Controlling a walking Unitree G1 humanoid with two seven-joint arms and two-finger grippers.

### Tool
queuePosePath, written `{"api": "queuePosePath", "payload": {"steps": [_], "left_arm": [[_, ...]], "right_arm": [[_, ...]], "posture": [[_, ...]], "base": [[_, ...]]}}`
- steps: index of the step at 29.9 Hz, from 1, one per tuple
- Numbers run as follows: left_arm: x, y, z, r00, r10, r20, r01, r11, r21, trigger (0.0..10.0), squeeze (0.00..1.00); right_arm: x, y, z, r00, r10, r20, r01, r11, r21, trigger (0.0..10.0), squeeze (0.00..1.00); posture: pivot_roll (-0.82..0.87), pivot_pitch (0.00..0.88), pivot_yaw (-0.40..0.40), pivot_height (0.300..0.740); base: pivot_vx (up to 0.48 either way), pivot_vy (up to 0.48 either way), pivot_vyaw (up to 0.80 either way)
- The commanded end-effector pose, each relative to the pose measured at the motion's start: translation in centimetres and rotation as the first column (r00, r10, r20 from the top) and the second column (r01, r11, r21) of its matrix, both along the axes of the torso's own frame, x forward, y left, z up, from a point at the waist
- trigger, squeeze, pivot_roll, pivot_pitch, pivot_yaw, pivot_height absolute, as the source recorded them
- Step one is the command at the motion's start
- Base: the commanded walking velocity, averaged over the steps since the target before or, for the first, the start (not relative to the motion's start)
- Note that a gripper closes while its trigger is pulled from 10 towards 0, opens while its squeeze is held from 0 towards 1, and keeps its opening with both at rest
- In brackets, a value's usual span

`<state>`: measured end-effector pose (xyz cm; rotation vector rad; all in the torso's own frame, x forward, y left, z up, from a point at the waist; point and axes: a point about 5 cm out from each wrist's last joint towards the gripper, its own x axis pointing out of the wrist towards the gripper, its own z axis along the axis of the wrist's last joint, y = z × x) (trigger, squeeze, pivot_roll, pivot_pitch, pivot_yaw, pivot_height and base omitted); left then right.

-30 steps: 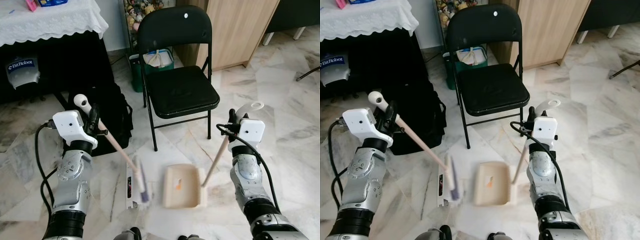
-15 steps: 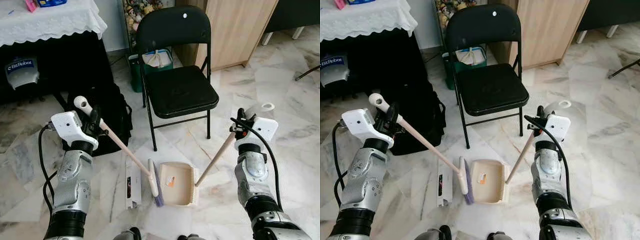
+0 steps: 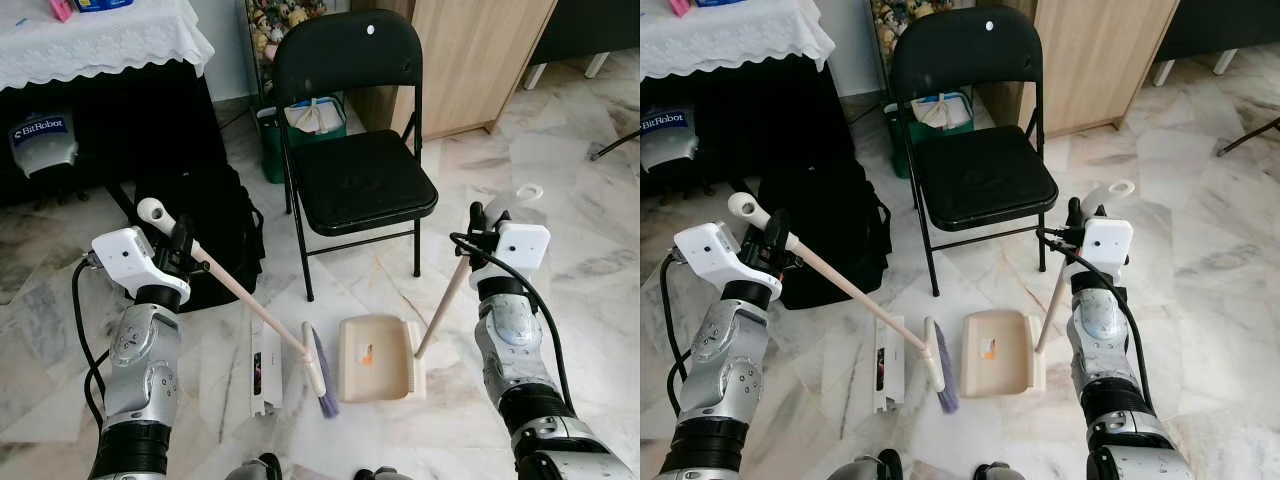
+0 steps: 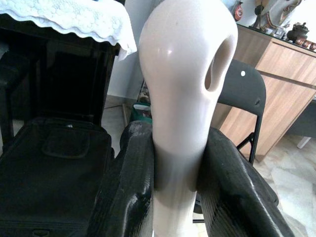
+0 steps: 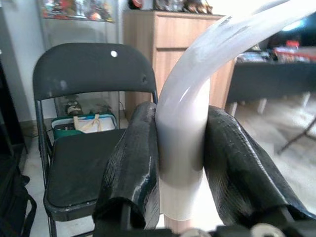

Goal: Sweep floor

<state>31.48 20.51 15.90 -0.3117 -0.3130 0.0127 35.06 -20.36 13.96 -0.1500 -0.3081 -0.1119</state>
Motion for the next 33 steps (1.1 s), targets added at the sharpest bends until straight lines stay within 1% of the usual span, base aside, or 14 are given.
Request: {"api": "queuePosePath", "payload": {"steps": [1, 4, 6, 12, 15, 19, 20, 21, 22, 23, 26, 27, 30, 33], "left_arm": [[-0.2, 0.4, 0.6, 1.000, 0.003, 0.029, -0.003, 1.000, 0.004, 10.0, 0.00], [-0.2, 0.4, 0.5, 1.000, 0.001, 0.029, -0.001, 1.000, 0.003, 10.0, 0.00], [-0.2, 0.2, 0.4, 1.000, -0.002, 0.026, 0.002, 1.000, 0.003, 10.0, 0.00], [-0.2, 0.2, 0.5, 0.999, 0.014, 0.037, -0.014, 1.000, 0.020, 10.0, 0.00], [-0.3, 0.6, 1.4, 0.994, 0.075, 0.075, -0.078, 0.996, 0.045, 10.0, 0.00], [-0.2, 1.1, 2.9, 0.987, 0.104, 0.124, -0.106, 0.994, 0.013, 10.0, 0.00], [-0.1, 1.2, 3.5, 0.984, 0.107, 0.143, -0.109, 0.994, 0.008, 10.0, 0.00], [-0.3, 1.5, 5.3, 0.970, 0.132, 0.206, -0.139, 0.990, 0.020, 10.0, 0.00], [-0.3, 1.5, 5.3, 0.970, 0.132, 0.206, -0.139, 0.990, 0.020, 10.0, 0.00], [-0.5, 1.8, 6.6, 0.953, 0.158, 0.260, -0.180, 0.982, 0.061, 10.0, 0.00], [-0.6, 1.6, 7.6, 0.942, 0.155, 0.298, -0.202, 0.970, 0.136, 10.0, 0.00], [-0.7, 1.1, 8.1, 0.937, 0.129, 0.325, -0.203, 0.957, 0.208, 10.0, 0.00], [-0.6, 0.1, 8.1, 0.940, 0.075, 0.333, -0.186, 0.931, 0.315, 10.0, 0.00], [-0.6, -0.7, 7.4, 0.948, 0.036, 0.317, -0.173, 0.893, 0.416, 10.0, 0.00]], "right_arm": [[0.2, 0.2, 1.4, 0.998, 0.015, 0.063, -0.012, 0.999, -0.048, 10.0, 0.00], [0.3, 0.6, 1.6, 0.997, 0.028, 0.074, -0.022, 0.996, -0.092, 10.0, 0.00], [0.3, 1.1, 1.8, 0.995, 0.047, 0.087, -0.033, 0.988, -0.151, 10.0, 0.00], [0.2, 1.8, 2.0, 0.992, 0.072, 0.108, -0.048, 0.976, -0.212, 10.0, 0.00], [0.1, 2.1, 2.0, 0.991, 0.077, 0.113, -0.053, 0.977, -0.207, 10.0, 0.00], [0.0, 2.1, 1.8, 0.991, 0.076, 0.108, -0.053, 0.978, -0.204, 10.0, 0.00], [0.0, 2.2, 1.7, 0.991, 0.077, 0.105, -0.054, 0.978, -0.201, 10.0, 0.00], [0.0, 2.3, 1.5, 0.992, 0.078, 0.098, -0.057, 0.978, -0.199, 10.0, 0.00], [0.0, 2.3, 1.5, 0.992, 0.078, 0.098, -0.057, 0.978, -0.199, 10.0, 0.00], [-0.1, 2.2, 1.3, 0.993, 0.076, 0.093, -0.057, 0.980, -0.191, 10.0, 0.00], [-0.1, 2.2, 1.2, 0.994, 0.069, 0.086, -0.053, 0.984, -0.172, 10.0, 0.00], [-0.2, 2.1, 1.0, 0.995, 0.066, 0.081, -0.051, 0.985, -0.167, 10.0, 0.00], [-0.3, 2.1, 0.7, 0.995, 0.064, 0.071, -0.052, 0.985, -0.163, 10.0, 0.00], [-0.3, 2.2, 0.5, 0.996, 0.063, 0.065, -0.052, 0.986, -0.156, 10.0, 0.00]], "posture": [[0.04, 0.183, -0.002, 0.740], [0.04, 0.176, -0.003, 0.740], [0.04, 0.172, -0.003, 0.740], [0.04, 0.165, -0.003, 0.740], [0.04, 0.165, -0.003, 0.740], [0.03, 0.158, -0.005, 0.740], [0.04, 0.158, -0.006, 0.740], [0.04, 0.158, -0.006, 0.740], [0.04, 0.158, -0.006, 0.740], [0.03, 0.159, -0.007, 0.740], [0.03, 0.159, -0.007, 0.740], [0.04, 0.161, -0.008, 0.740], [0.04, 0.166, -0.006, 0.740], [0.04, 0.168, -0.005, 0.740]], "base": [[0.000, 0.000, 0.00], [0.000, 0.000, 0.00], [0.000, 0.000, 0.00], [0.000, 0.000, 0.00], [0.000, 0.000, 0.00], [0.000, 0.000, 0.00], [0.000, 0.000, 0.00], [0.000, 0.000, 0.00], [0.000, 0.000, 0.00], [0.000, 0.000, 0.00], [0.000, 0.000, 0.00], [0.000, 0.000, 0.00], [0.000, 0.000, 0.00], [0.000, 0.000, 0.00]]}}
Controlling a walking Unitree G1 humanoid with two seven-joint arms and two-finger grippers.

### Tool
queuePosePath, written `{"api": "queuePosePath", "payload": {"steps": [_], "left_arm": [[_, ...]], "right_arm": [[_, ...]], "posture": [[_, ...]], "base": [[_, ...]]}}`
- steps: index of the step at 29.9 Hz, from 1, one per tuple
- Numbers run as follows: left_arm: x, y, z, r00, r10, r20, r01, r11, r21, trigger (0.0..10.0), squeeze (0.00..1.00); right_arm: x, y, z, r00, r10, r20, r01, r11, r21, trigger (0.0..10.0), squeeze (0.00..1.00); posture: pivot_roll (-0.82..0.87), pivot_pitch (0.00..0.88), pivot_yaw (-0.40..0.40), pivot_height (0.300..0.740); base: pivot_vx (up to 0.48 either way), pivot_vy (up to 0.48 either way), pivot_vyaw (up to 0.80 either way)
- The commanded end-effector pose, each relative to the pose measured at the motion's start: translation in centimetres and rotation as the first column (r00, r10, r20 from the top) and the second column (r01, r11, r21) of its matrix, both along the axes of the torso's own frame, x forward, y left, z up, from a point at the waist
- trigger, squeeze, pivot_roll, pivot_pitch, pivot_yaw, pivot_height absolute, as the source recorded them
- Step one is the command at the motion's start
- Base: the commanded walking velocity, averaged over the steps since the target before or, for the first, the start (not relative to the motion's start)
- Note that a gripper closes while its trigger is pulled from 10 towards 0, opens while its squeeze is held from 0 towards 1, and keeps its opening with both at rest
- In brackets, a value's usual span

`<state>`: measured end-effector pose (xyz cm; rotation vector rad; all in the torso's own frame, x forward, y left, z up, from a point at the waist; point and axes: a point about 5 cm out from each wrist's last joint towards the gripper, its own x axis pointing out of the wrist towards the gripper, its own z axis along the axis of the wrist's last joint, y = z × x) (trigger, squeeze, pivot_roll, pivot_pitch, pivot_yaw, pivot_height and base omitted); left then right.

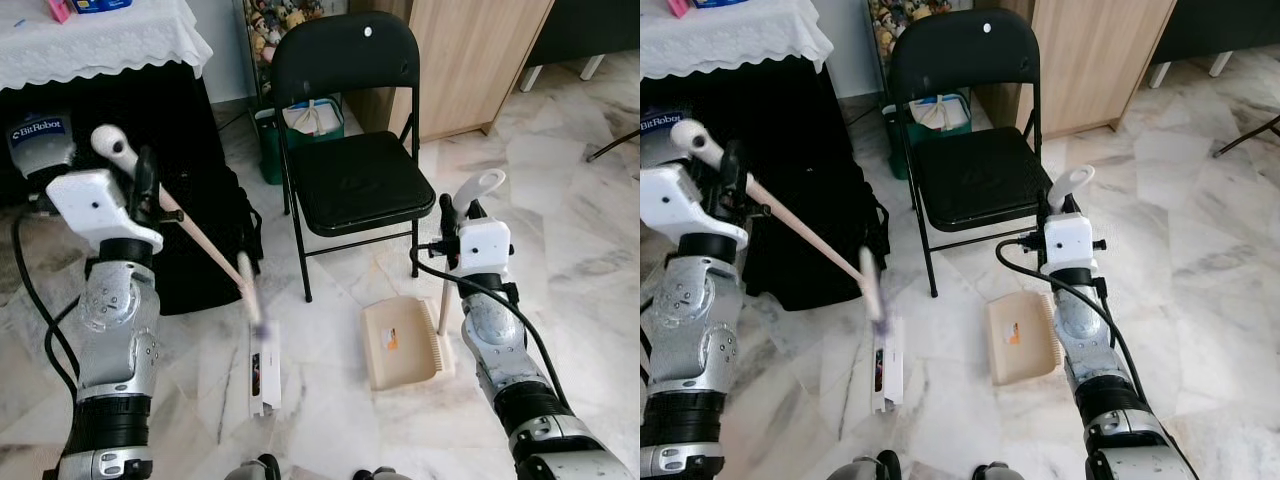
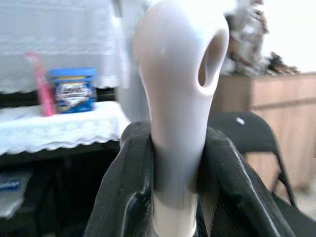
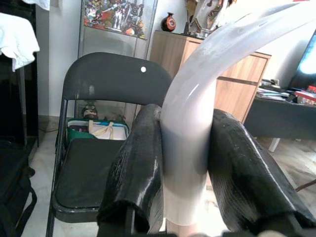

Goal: Sweep floor

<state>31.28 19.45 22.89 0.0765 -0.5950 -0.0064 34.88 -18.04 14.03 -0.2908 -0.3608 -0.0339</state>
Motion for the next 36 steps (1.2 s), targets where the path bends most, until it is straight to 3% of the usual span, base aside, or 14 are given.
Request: {"api": "queuePosePath", "payload": {"steps": [1, 6, 13, 27, 32, 36], "left_arm": [[-0.5, 0.0, 0.0, 0.999, 0.024, 0.022, -0.027, 0.991, 0.132, 10.0, 0.00], [-0.7, -1.7, -2.4, 1.000, 0.007, -0.029, 0.003, 0.937, 0.349, 10.0, 0.00], [-0.6, -1.7, -3.9, 0.997, 0.008, -0.078, 0.025, 0.913, 0.407, 10.0, 0.00], [-0.7, 2.1, -4.2, 0.984, 0.009, -0.180, 0.049, 0.948, 0.316, 10.0, 0.00], [-0.4, 2.9, -3.9, 0.975, -0.043, -0.218, 0.082, 0.982, 0.173, 10.0, 0.00], [-0.4, 3.0, -4.2, 0.963, -0.089, -0.252, 0.125, 0.984, 0.129, 10.0, 0.00]], "right_arm": [[-0.2, -0.1, 0.4, 1.000, 0.002, 0.027, -0.002, 1.000, 0.001, 10.0, 0.00], [-0.3, -0.1, 0.1, 1.000, 0.003, 0.018, -0.003, 1.000, 0.007, 10.0, 0.00], [-0.4, 0.0, -0.1, 1.000, 0.005, 0.013, -0.005, 1.000, 0.012, 10.0, 0.00], [-0.6, 0.2, -0.6, 1.000, 0.009, -0.009, -0.009, 0.999, 0.042, 10.0, 0.00], [-0.5, 0.1, -0.5, 1.000, 0.015, -0.012, -0.014, 0.999, 0.044, 10.0, 0.00], [-0.5, 0.2, -0.5, 1.000, 0.018, -0.015, -0.017, 0.999, 0.046, 10.0, 0.00]], "posture": [[0.04, 0.169, -0.005, 0.740], [0.04, 0.175, -0.004, 0.740], [0.03, 0.176, -0.002, 0.740], [0.04, 0.186, -0.002, 0.740], [0.04, 0.187, -0.002, 0.740], [0.04, 0.188, -0.003, 0.740]], "base": [[0.000, 0.000, 0.00], [0.000, 0.000, 0.00], [0.000, 0.000, 0.00], [0.000, 0.000, 0.00], [0.000, 0.000, 0.00], [0.000, 0.000, 0.00]]}}
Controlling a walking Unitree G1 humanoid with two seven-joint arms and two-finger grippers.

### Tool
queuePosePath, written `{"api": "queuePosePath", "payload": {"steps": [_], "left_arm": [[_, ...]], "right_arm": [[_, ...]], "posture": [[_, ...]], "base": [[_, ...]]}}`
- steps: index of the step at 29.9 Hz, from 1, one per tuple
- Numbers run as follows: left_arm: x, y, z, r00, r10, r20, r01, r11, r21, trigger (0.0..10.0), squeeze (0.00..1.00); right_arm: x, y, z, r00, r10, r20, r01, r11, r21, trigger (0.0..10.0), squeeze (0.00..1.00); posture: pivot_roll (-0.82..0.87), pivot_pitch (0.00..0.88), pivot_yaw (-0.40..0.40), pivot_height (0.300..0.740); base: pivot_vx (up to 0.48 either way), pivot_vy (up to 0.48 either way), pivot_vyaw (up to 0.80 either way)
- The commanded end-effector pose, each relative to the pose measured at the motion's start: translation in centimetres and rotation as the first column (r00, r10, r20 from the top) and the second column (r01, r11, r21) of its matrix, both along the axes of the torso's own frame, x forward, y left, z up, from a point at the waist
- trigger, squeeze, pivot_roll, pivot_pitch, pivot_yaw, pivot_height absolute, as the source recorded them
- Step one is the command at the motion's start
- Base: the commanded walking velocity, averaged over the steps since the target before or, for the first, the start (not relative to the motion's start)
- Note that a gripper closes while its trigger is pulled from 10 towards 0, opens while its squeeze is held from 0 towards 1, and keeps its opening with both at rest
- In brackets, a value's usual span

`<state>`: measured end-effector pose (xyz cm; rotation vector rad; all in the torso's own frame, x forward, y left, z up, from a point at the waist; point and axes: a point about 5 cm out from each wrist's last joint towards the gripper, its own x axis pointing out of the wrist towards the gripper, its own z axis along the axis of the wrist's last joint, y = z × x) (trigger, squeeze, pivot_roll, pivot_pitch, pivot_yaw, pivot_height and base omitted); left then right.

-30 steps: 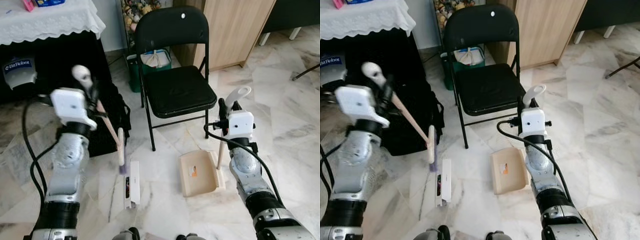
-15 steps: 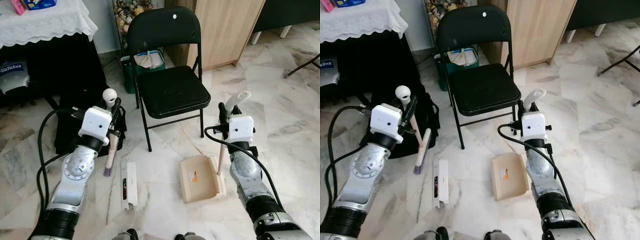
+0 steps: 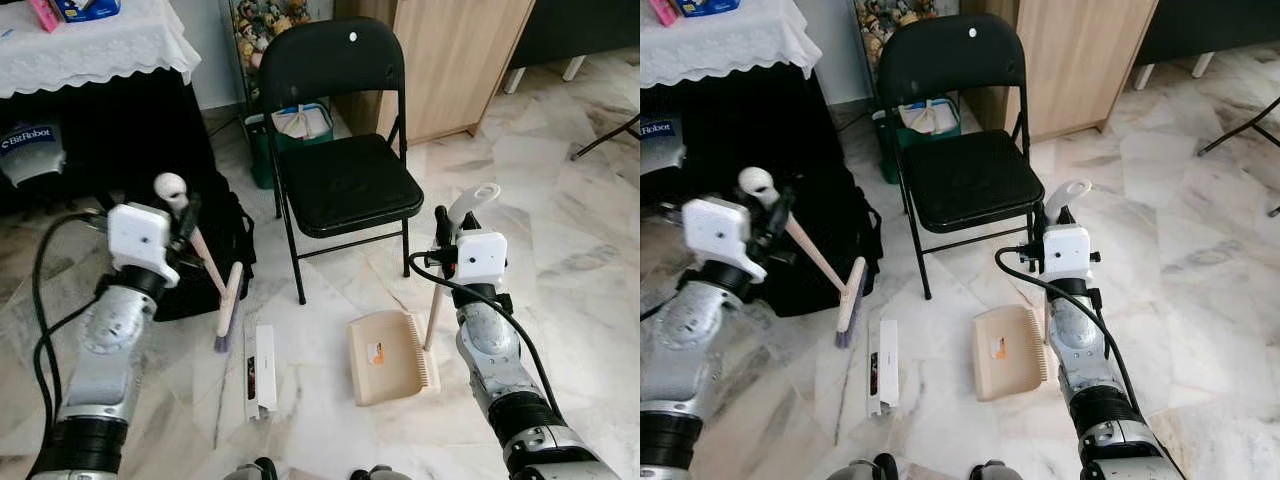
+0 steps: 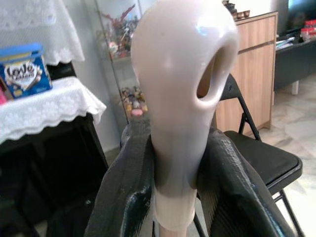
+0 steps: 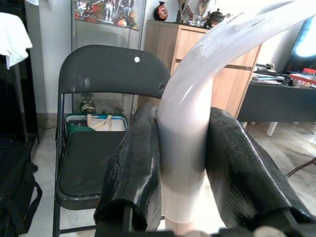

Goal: Sweep floor

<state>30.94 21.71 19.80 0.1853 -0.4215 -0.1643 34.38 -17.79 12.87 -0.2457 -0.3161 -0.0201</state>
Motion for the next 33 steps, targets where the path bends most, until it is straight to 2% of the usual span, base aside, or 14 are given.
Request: {"api": "queuePosePath", "payload": {"steps": [1, 6, 10, 11, 12, 15, 20, 23, 27, 28, 33], "left_arm": [[-0.1, 0.8, -1.1, 0.997, 0.011, -0.071, -0.010, 1.000, 0.004, 10.0, 0.00], [-0.3, 0.8, -1.2, 0.994, -0.034, -0.105, 0.035, 0.999, 0.013, 10.0, 0.00], [-0.5, 1.2, -0.7, 0.992, -0.069, -0.110, 0.067, 0.998, -0.019, 10.0, 0.00], [-0.5, 1.5, -0.2, 0.992, -0.077, -0.098, 0.072, 0.996, -0.058, 10.0, 0.00], [-0.7, 1.8, 0.5, 0.992, -0.101, -0.072, 0.091, 0.987, -0.135, 10.0, 0.00], [-0.8, 1.9, 1.3, 0.990, -0.133, -0.047, 0.120, 0.971, -0.208, 10.0, 0.00], [-1.1, 2.1, 3.6, 0.978, -0.203, 0.050, 0.207, 0.911, -0.357, 10.0, 0.00], [-1.1, 2.3, 3.8, 0.980, -0.191, 0.055, 0.198, 0.916, -0.349, 10.0, 0.00], [-0.8, 2.4, 3.3, 0.990, -0.143, 0.000, 0.138, 0.953, -0.268, 10.0, 0.00], [-0.7, 2.5, 3.0, 0.995, -0.095, -0.016, 0.089, 0.973, -0.212, 10.0, 0.00], [-0.4, 2.5, 2.7, 1.000, -0.004, -0.013, 0.002, 0.993, -0.119, 10.0, 0.00]], "right_arm": [[0.0, -0.1, 0.6, 1.000, 0.003, 0.030, -0.003, 1.000, 0.002, 10.0, 0.00], [0.0, -0.1, 0.6, 1.000, 0.005, 0.026, -0.005, 1.000, 0.003, 10.0, 0.00], [0.0, -0.1, 0.6, 1.000, 0.007, 0.027, -0.007, 1.000, 0.004, 10.0, 0.00], [0.0, -0.1, 0.6, 1.000, 0.007, 0.028, -0.007, 1.000, 0.004, 10.0, 0.00], [0.0, -0.1, 0.7, 1.000, 0.008, 0.030, -0.008, 1.000, 0.004, 10.0, 0.00], [0.0, -0.1, 0.7, 0.999, 0.007, 0.031, -0.007, 1.000, 0.004, 10.0, 0.00], [0.1, 0.0, 0.8, 0.999, 0.009, 0.035, -0.009, 1.000, 0.007, 10.0, 0.00], [0.2, 0.1, 0.9, 0.999, 0.011, 0.036, -0.011, 1.000, 0.007, 10.0, 0.00], [0.2, 0.1, 0.9, 0.999, 0.012, 0.035, -0.012, 1.000, 0.007, 10.0, 0.00], [0.2, 0.1, 0.8, 0.999, 0.013, 0.033, -0.013, 1.000, 0.004, 10.0, 0.00], [0.2, 0.1, 0.8, 0.999, 0.014, 0.031, -0.014, 1.000, 0.005, 10.0, 0.00]], "posture": [[0.04, 0.188, -0.003, 0.740], [0.04, 0.186, -0.002, 0.740], [0.04, 0.185, -0.001, 0.740], [0.04, 0.182, 0.000, 0.740], [0.04, 0.182, 0.000, 0.740], [0.05, 0.178, -0.001, 0.740], [0.05, 0.173, -0.002, 0.740], [0.05, 0.166, -0.004, 0.740], [0.05, 0.164, -0.004, 0.740], [0.05, 0.164, -0.004, 0.740], [0.05, 0.160, -0.005, 0.740]], "base": [[0.000, 0.000, 0.00], [0.000, 0.000, 0.00], [0.000, 0.000, 0.00], [0.000, 0.000, 0.00], [0.000, 0.000, 0.00], [0.000, 0.000, 0.00], [0.000, 0.000, 0.00], [0.000, 0.000, 0.00], [0.000, 0.000, 0.00], [0.000, 0.000, 0.00], [0.000, 0.000, 0.00]]}}
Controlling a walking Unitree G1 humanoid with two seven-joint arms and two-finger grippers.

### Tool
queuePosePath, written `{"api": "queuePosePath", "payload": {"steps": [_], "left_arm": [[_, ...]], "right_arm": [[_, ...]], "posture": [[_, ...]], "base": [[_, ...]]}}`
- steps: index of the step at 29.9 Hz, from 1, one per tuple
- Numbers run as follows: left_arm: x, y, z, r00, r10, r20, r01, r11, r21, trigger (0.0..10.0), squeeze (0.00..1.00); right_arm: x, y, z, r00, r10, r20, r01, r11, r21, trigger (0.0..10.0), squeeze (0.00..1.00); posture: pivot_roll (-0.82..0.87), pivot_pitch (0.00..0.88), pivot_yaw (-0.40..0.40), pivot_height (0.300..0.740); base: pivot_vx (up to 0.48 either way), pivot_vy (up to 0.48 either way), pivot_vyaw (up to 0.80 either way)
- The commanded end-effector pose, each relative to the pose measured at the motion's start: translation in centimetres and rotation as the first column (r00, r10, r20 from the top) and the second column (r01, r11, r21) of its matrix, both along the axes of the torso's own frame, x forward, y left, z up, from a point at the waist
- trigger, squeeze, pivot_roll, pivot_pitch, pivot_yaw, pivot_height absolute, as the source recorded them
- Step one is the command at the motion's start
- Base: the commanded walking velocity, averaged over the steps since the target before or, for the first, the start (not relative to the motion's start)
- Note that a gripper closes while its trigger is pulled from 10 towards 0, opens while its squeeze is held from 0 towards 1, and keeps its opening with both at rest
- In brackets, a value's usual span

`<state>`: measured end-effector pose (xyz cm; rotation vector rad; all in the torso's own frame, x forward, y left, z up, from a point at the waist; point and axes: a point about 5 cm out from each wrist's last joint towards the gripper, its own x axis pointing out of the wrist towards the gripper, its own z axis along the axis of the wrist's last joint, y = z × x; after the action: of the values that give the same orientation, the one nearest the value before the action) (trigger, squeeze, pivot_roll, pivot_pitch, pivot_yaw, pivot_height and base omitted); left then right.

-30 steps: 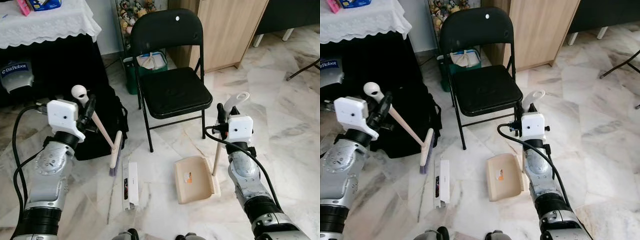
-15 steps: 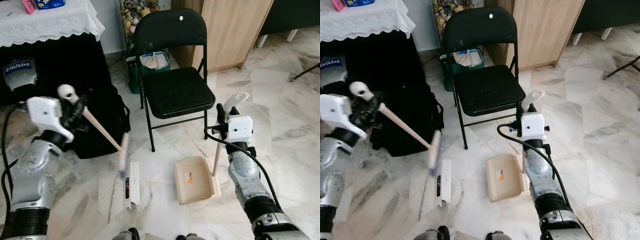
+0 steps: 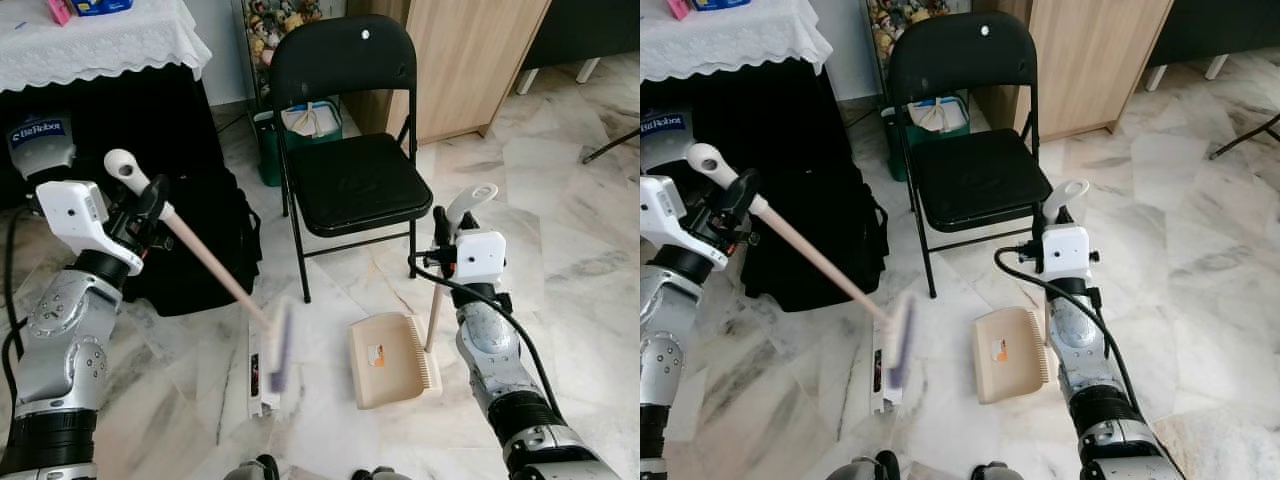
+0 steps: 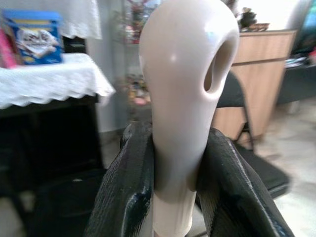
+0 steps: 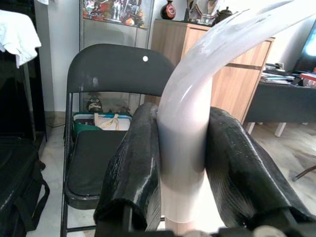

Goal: Sweep floor

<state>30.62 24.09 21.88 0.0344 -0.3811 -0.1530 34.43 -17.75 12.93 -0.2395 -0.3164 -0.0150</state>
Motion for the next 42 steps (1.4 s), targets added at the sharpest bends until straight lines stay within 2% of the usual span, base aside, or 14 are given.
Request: {"api": "queuePosePath", "payload": {"steps": [1, 4, 6, 7, 12, 20, 31, 42], "left_arm": [[-0.1, 0.0, 0.7, 0.999, 0.018, 0.044, -0.020, 0.999, 0.037, 10.0, 0.00], [0.2, -0.6, 0.6, 0.997, 0.049, 0.062, -0.055, 0.993, 0.108, 10.0, 0.00], [0.2, -0.6, 0.6, 0.997, 0.050, 0.062, -0.057, 0.992, 0.109, 10.0, 0.00], [0.3, -1.0, 0.2, 0.998, 0.046, 0.052, -0.053, 0.989, 0.141, 10.0, 0.00], [0.6, -1.5, -0.7, 0.997, 0.061, 0.054, -0.070, 0.981, 0.183, 10.0, 0.00], [0.9, -1.8, -2.1, 0.989, 0.139, 0.058, -0.144, 0.985, 0.092, 10.0, 0.00], [1.1, -1.4, -2.3, 0.985, 0.166, 0.056, -0.169, 0.984, 0.064, 10.0, 0.00], [1.2, -1.5, -2.4, 0.986, 0.158, 0.055, -0.161, 0.985, 0.062, 10.0, 0.00]], "right_arm": [[0.1, 0.1, 0.7, 0.999, 0.008, 0.032, -0.008, 1.000, 0.000, 10.0, 0.00], [0.1, 0.0, 0.7, 1.000, 0.006, 0.031, -0.006, 1.000, 0.000, 10.0, 0.00], [0.1, 0.0, 0.7, 1.000, 0.006, 0.031, -0.006, 1.000, -0.001, 10.0, 0.00], [0.0, 0.0, 0.6, 1.000, 0.006, 0.029, -0.006, 1.000, -0.001, 10.0, 0.00], [0.0, -0.2, 0.4, 1.000, 0.000, 0.018, 0.000, 1.000, -0.002, 10.0, 0.00], [-0.1, -0.1, 0.4, 1.000, -0.002, 0.021, 0.002, 1.000, 0.000, 10.0, 0.00], [-0.2, -0.1, 0.2, 1.000, 0.002, 0.018, -0.002, 1.000, 0.003, 10.0, 0.00], [-0.2, 0.1, 0.1, 1.000, 0.005, 0.015, -0.005, 1.000, 0.005, 10.0, 0.00]], "posture": [[0.05, 0.161, -0.005, 0.740], [0.04, 0.166, -0.003, 0.740], [0.04, 0.166, -0.003, 0.740], [0.04, 0.167, -0.003, 0.740], [0.04, 0.172, -0.001, 0.740], [0.04, 0.176, 0.001, 0.740], [0.04, 0.178, 0.000, 0.740], [0.04, 0.181, 0.000, 0.740]], "base": [[0.000, 0.000, 0.00], [0.000, 0.000, 0.00], [0.000, 0.000, 0.00], [0.000, 0.000, 0.00], [0.000, 0.000, 0.00], [0.000, 0.000, 0.00], [0.000, 0.000, 0.00], [0.000, 0.385, 0.00]]}}
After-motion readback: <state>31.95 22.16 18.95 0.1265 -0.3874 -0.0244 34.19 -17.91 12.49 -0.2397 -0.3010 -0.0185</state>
